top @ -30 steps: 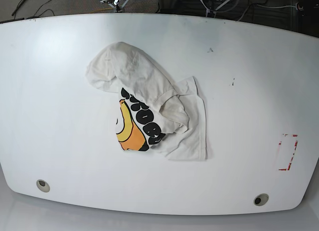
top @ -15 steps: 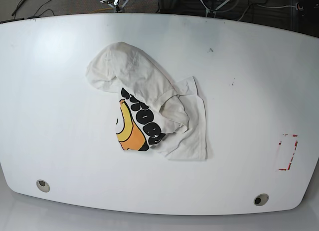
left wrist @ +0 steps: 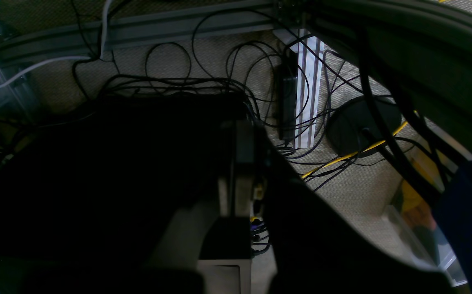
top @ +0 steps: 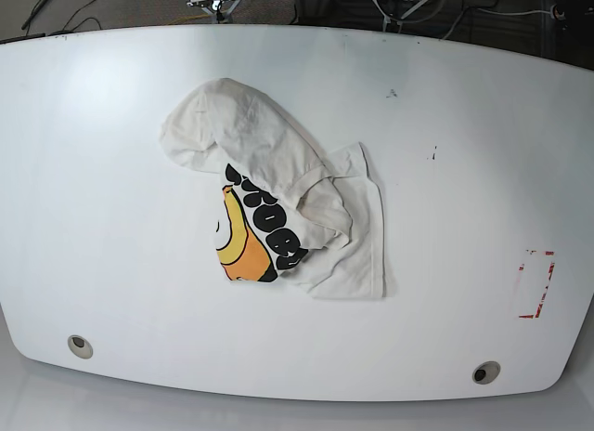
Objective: Layout the t-shirt on the table in an organized manner, then fold the t-shirt properly
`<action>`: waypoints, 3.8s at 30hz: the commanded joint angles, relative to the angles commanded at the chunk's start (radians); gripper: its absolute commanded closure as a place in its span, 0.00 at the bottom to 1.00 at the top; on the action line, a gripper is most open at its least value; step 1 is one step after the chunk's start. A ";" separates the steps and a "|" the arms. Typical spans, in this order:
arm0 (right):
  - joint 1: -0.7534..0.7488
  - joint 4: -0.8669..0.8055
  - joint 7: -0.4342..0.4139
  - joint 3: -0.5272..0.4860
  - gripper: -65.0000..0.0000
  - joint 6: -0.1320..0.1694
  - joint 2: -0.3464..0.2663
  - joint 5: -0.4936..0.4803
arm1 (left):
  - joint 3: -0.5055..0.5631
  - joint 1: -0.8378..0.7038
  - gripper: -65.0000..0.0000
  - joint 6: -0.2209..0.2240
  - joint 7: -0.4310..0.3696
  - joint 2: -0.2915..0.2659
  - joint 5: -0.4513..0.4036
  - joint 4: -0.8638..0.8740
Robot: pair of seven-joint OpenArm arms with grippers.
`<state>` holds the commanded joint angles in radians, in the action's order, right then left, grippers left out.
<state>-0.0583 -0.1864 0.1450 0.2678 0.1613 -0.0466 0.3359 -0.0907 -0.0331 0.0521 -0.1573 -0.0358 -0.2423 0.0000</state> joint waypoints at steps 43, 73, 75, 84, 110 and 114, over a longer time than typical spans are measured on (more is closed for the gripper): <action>-0.007 0.000 0.000 0.008 0.99 -0.012 0.014 -0.002 | -0.002 -0.104 1.00 -0.001 -0.005 -0.006 0.007 -0.102; -0.231 -0.313 -0.020 0.008 0.96 -0.013 0.040 -0.002 | -0.001 -0.158 0.80 -0.004 -0.028 -0.006 0.007 -0.188; -0.254 -0.345 -0.021 0.008 0.90 -0.013 0.043 -0.002 | -0.001 -0.175 0.80 -0.013 -0.051 -0.006 0.007 -0.188; -0.377 -0.502 -0.048 0.005 0.73 -0.013 0.073 -0.002 | -0.001 -0.239 0.79 -0.030 -0.149 -0.002 0.010 -0.188; -0.654 -0.818 -0.192 0.000 0.58 -0.006 0.075 -0.103 | -0.007 -0.612 0.33 -0.030 -0.281 0.000 0.013 -0.685; -0.707 -0.885 -0.195 -0.002 0.58 -0.004 0.083 -0.105 | -0.007 -0.678 0.33 -0.031 -0.293 0.000 0.019 -0.779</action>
<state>-0.7649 -1.0717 -0.0499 0.2662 0.1573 0.0361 0.2309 -0.0974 -0.7112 0.0207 -0.4503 -0.0361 -0.2232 -0.7787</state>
